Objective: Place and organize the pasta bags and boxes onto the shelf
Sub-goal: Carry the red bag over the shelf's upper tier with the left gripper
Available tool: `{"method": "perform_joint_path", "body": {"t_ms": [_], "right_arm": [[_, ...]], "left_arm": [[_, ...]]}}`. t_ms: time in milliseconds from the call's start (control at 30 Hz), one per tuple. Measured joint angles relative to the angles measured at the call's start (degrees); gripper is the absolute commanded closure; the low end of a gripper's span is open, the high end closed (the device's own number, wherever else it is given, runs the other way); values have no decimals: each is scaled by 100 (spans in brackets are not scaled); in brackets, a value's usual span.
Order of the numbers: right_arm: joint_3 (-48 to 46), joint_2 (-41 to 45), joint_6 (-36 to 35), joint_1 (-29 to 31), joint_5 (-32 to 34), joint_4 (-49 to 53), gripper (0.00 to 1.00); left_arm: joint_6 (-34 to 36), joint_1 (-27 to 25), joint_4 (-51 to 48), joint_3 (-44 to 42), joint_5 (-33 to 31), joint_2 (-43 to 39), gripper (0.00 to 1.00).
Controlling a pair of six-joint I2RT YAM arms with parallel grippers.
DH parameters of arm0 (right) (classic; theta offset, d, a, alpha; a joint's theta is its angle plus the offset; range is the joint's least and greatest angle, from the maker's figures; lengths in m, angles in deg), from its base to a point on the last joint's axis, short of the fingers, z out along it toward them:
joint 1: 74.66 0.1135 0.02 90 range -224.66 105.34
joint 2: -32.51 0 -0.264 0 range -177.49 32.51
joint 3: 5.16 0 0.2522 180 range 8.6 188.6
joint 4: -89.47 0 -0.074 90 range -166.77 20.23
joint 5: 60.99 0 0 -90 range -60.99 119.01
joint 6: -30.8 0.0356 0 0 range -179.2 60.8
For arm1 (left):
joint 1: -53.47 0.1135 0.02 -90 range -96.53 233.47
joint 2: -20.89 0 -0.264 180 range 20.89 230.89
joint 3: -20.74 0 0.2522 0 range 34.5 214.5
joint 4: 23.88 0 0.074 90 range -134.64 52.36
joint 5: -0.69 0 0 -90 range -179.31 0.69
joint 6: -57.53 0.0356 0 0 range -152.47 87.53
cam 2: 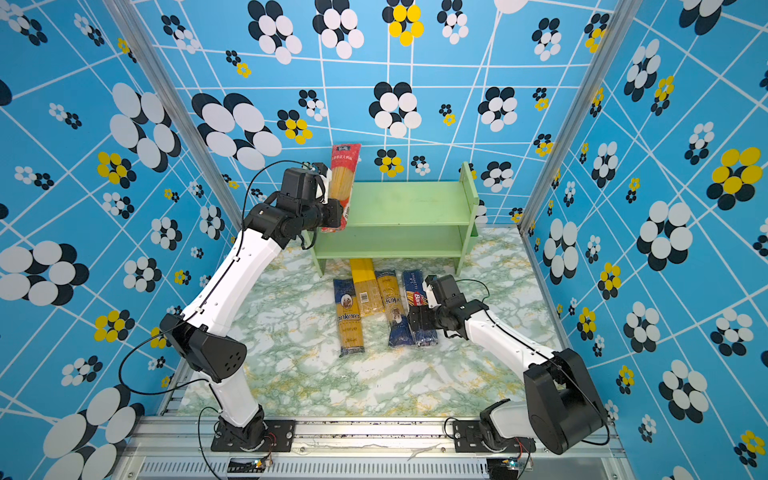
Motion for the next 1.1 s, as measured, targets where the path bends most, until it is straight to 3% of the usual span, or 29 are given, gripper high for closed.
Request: {"method": "perform_joint_path", "body": {"t_ms": [667,1100], "right_arm": [[15,-31,0,0,-2,-2,4],[15,-96,2,0,-2,-33,4]], "left_arm": [[85,-22,7,31,-407,479,100],[105,-22,17,31,-476,518,77]]}}
